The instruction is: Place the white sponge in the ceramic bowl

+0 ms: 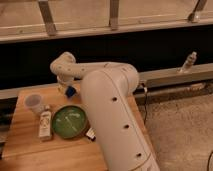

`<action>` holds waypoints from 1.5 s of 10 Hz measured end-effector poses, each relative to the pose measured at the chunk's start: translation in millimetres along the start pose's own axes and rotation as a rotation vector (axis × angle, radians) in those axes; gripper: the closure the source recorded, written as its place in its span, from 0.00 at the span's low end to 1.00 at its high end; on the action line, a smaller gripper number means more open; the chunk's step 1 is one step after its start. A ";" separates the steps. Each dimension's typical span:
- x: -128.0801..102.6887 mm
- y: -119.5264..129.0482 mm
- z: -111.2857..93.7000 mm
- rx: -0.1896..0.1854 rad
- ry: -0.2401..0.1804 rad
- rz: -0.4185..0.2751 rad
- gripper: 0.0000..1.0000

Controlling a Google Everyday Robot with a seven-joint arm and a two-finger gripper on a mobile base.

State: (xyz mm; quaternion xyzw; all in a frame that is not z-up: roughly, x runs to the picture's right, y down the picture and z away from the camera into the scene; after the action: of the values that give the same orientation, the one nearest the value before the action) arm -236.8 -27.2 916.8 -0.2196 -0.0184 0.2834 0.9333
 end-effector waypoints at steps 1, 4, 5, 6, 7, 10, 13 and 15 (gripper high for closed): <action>0.1 -8.3 -9.3 0.020 0.007 -0.001 1.00; 36.3 -16.4 -39.2 0.049 0.098 0.011 1.00; 54.1 -13.9 -47.6 0.048 0.122 0.021 1.00; 79.3 -7.0 -61.4 0.042 0.147 0.041 1.00; 101.9 3.9 -73.3 0.030 0.171 0.063 1.00; 129.2 62.9 -100.7 -0.070 0.152 0.125 1.00; 119.1 99.4 -105.2 -0.216 0.078 0.145 1.00; 105.5 110.5 -97.9 -0.294 0.048 0.138 1.00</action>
State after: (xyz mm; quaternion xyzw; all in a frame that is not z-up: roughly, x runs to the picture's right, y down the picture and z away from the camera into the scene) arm -190.4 72.4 772.4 -0.3613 -0.0222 0.3356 0.8697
